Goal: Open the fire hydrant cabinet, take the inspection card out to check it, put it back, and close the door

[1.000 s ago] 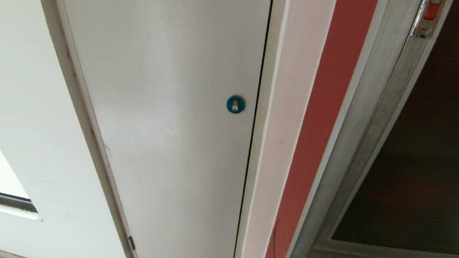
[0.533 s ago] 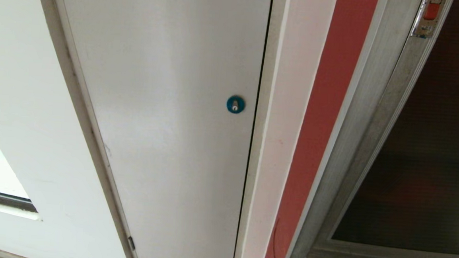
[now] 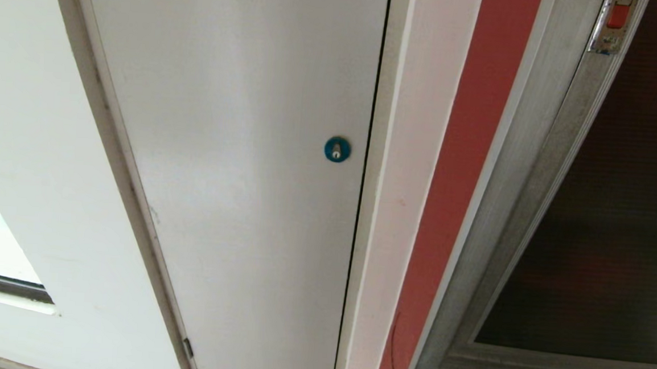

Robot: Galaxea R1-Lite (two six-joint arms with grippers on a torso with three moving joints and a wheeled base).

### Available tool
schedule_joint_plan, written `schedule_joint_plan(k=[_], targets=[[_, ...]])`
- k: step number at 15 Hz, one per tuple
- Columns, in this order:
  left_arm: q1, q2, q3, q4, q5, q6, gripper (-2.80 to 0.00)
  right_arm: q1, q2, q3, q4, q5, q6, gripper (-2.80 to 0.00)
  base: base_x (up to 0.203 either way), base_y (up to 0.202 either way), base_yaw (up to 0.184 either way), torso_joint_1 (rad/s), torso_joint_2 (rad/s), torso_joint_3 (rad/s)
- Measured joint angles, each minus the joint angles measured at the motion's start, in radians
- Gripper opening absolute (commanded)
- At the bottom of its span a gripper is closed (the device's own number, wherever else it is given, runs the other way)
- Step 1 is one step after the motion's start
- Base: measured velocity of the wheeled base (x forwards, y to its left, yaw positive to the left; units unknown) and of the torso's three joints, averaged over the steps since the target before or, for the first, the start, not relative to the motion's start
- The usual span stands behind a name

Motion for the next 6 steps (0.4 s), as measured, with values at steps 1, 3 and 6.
schedule_joint_plan(k=[1, 3, 6], targets=[[0.000, 0.000, 0.000, 0.000, 0.000, 0.000, -2.80, 0.000, 0.000, 0.000, 0.000, 0.000, 0.000, -2.80, 0.000, 0.000, 0.000, 0.000, 0.00, 0.000], [0.000, 0.000, 0.000, 0.000, 0.000, 0.000, -2.80, 0.000, 0.000, 0.000, 0.000, 0.000, 0.000, -2.80, 0.000, 0.000, 0.000, 0.000, 0.00, 0.000], [0.000, 0.000, 0.000, 0.000, 0.000, 0.000, -2.80, 0.000, 0.000, 0.000, 0.000, 0.000, 0.000, -2.80, 0.000, 0.000, 0.000, 0.000, 0.00, 0.000]])
